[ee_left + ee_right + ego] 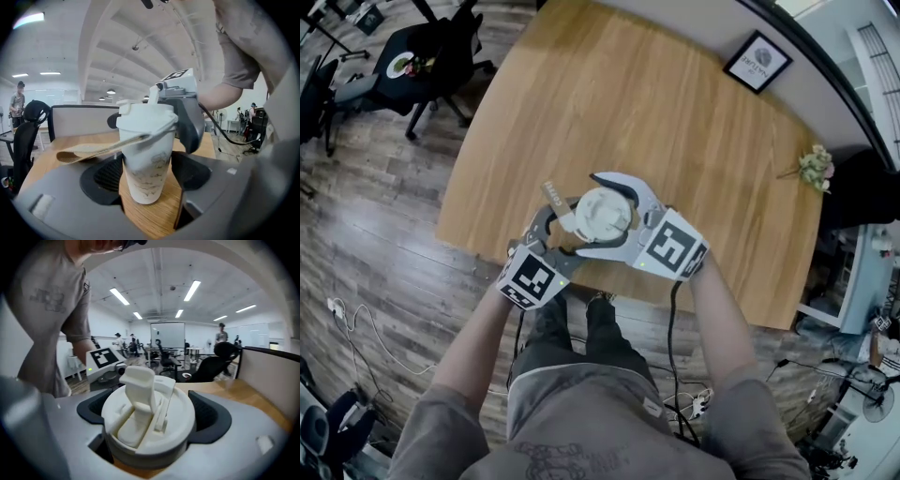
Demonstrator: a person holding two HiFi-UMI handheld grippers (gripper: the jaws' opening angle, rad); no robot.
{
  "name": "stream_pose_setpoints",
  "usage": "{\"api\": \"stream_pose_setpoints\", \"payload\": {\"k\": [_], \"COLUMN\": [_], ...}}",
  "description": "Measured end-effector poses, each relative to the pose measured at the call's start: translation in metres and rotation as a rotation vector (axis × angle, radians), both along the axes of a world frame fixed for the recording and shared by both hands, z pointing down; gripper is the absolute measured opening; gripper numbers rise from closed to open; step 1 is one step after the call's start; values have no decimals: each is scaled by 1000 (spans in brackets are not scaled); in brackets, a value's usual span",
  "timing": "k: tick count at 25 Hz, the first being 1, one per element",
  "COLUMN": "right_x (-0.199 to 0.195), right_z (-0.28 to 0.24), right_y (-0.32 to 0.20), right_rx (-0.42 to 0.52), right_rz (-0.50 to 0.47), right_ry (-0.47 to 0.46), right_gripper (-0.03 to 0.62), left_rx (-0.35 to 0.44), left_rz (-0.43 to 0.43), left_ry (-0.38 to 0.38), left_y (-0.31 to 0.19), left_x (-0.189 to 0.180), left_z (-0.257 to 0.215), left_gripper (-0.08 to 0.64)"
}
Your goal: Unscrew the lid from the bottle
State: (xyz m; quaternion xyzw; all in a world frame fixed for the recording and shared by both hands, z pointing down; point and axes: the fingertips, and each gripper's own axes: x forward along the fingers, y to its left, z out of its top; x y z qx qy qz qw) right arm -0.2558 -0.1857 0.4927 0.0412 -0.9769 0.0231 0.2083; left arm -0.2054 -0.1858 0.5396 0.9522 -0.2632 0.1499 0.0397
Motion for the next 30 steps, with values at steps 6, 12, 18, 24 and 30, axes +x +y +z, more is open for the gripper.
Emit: {"api": "stream_pose_setpoints", "payload": {"k": [6, 12, 18, 24, 30], "right_x": [0, 1, 2, 20, 41], "right_z": [3, -17, -58, -107, -174], "right_y": [5, 1, -4, -18, -38], "right_rx": [-5, -19, -41, -58, -56], "right_rz": [-152, -69, 43, 156, 300], "right_ry": [62, 22, -25, -82, -212], "right_gripper": [500, 500, 500, 500, 500], "left_rx": [-17, -33, -155, -183, -127], "left_rz": [37, 19, -50, -89, -137], "left_ry": [-1, -38, -71, -107, -109], "left_y": [-2, 0, -2, -2, -10], "left_x": [-2, -4, -20, -41, -67], "left_z": [0, 5, 13, -5, -52], "left_gripper": [324, 327, 390, 391, 319]}}
